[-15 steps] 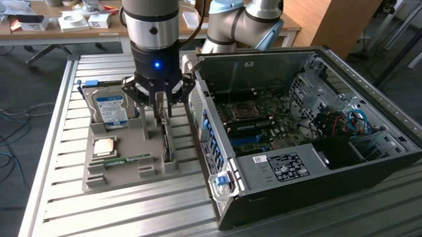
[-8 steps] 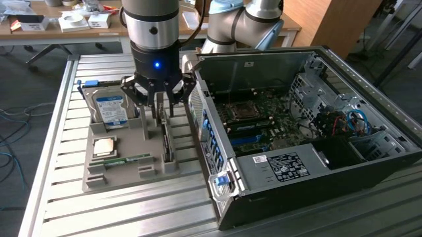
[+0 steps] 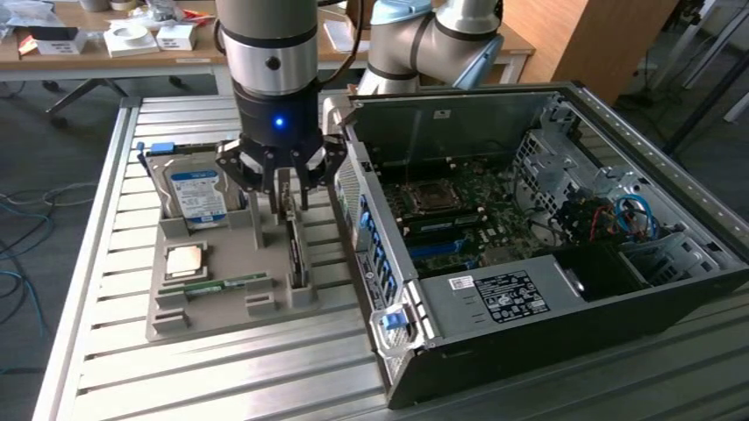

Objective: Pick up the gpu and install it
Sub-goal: 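Pick up the gpu and move the gpu toward the slot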

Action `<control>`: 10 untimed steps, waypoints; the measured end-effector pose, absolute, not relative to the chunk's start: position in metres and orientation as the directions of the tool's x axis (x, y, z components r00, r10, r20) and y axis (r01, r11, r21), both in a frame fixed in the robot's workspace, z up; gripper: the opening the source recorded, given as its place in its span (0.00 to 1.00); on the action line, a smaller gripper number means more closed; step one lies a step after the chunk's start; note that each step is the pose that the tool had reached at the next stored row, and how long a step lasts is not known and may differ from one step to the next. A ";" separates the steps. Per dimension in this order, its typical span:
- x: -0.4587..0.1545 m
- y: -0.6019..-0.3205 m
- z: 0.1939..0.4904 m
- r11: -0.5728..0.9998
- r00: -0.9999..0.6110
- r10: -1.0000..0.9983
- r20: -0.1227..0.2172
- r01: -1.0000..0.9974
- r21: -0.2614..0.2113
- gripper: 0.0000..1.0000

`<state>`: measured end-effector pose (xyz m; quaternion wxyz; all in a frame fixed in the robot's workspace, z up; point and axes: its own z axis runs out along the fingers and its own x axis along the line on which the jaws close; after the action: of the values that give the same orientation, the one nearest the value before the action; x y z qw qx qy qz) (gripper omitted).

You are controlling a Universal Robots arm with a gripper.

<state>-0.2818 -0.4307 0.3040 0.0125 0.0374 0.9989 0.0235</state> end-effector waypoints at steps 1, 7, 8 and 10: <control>-0.282 -0.431 0.302 0.996 -0.997 0.075 -0.023 0.074 0.048 0.43; -0.282 -0.431 0.292 0.996 -0.997 0.075 -0.023 0.074 0.052 0.43; -0.282 -0.431 0.291 0.996 -0.997 0.075 -0.023 0.074 0.052 0.43; -0.282 -0.431 0.291 0.996 -0.997 0.075 -0.023 0.074 0.052 0.43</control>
<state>-0.2818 -0.4308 0.2909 0.0123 0.0375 0.9989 0.0255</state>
